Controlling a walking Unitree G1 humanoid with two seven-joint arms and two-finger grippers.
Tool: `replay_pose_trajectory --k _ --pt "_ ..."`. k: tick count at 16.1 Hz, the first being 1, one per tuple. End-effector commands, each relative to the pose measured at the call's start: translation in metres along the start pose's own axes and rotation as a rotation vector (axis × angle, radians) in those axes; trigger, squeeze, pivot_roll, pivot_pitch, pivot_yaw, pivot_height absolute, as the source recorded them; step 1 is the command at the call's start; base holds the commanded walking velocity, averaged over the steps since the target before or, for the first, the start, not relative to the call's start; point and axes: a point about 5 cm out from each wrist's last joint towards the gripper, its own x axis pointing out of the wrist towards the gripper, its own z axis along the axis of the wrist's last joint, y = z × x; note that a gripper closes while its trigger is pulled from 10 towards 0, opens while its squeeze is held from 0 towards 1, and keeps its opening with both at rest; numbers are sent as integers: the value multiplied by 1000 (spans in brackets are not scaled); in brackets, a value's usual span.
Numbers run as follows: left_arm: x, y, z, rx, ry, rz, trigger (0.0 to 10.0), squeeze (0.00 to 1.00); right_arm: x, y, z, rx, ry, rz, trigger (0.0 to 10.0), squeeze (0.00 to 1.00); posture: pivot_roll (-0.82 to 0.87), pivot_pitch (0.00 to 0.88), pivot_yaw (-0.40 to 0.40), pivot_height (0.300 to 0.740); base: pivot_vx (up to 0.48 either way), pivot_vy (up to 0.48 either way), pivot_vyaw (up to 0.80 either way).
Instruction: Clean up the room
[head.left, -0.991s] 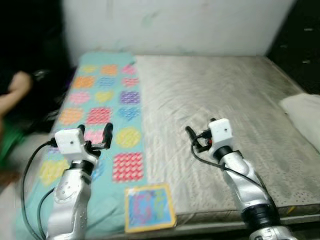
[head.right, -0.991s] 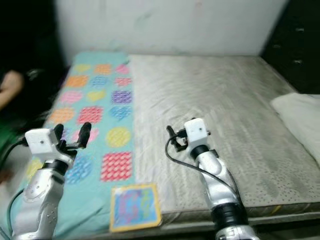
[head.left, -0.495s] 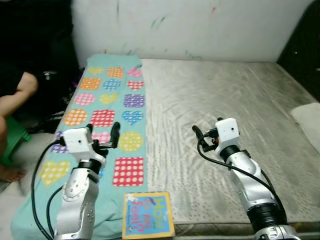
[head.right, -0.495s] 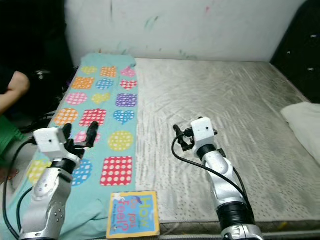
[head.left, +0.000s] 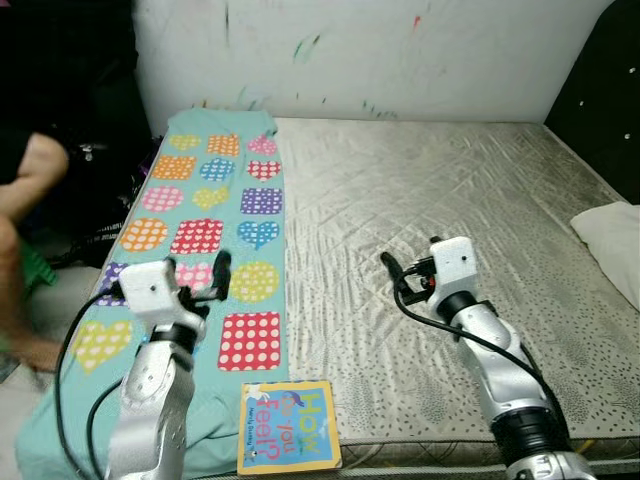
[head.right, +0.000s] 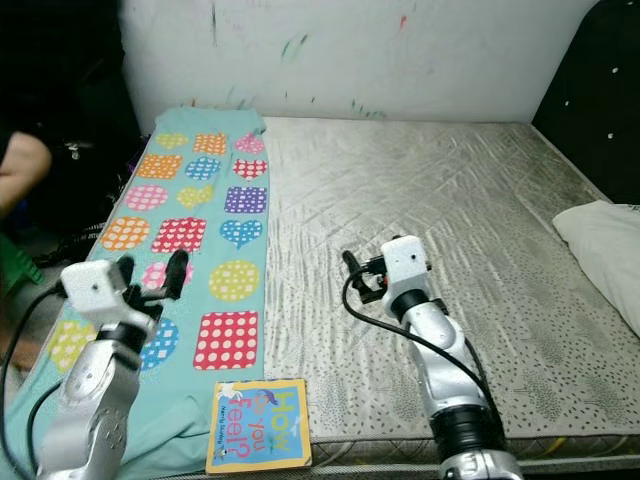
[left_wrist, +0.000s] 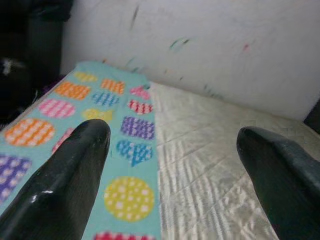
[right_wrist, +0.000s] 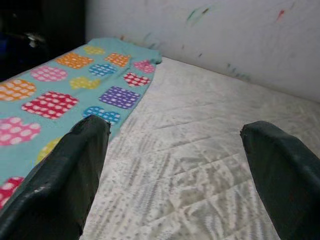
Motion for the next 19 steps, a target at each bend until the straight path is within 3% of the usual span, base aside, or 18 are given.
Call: replay_pose_trajectory --k 1,4,8,10,15,19 --pt "-3 2 4 -11 9 -1 10000 0 -3 2 4 41 2 7 10000 0 -45 0 -40 740 0 0 0" --pt "-11 15 1 24 40 30 10000 0 -10 9 -3 71 59 35 10000 0 -40 0 -65 740 0 0 0" --pt "-48 39 -2 54 102 134 10000 0 -39 18 -16 78 171 103 10000 0 -36 119 -95 740 0 0 0" --pt "-64 43 -3 56 138 151 10000 0 -48 18 -21 63 227 137 10000 0 -45 168 -104 740 0 0 0" --pt "-77 42 -2 52 167 166 10000 0 -65 21 -21 62 280 174 10000 0 -52 223 -116 740 0 0 0" --pt "-73 39 0 54 170 152 10000 0 -66 23 -18 64 289 185 10000 0 -55 225 -112 736 0 0 0"
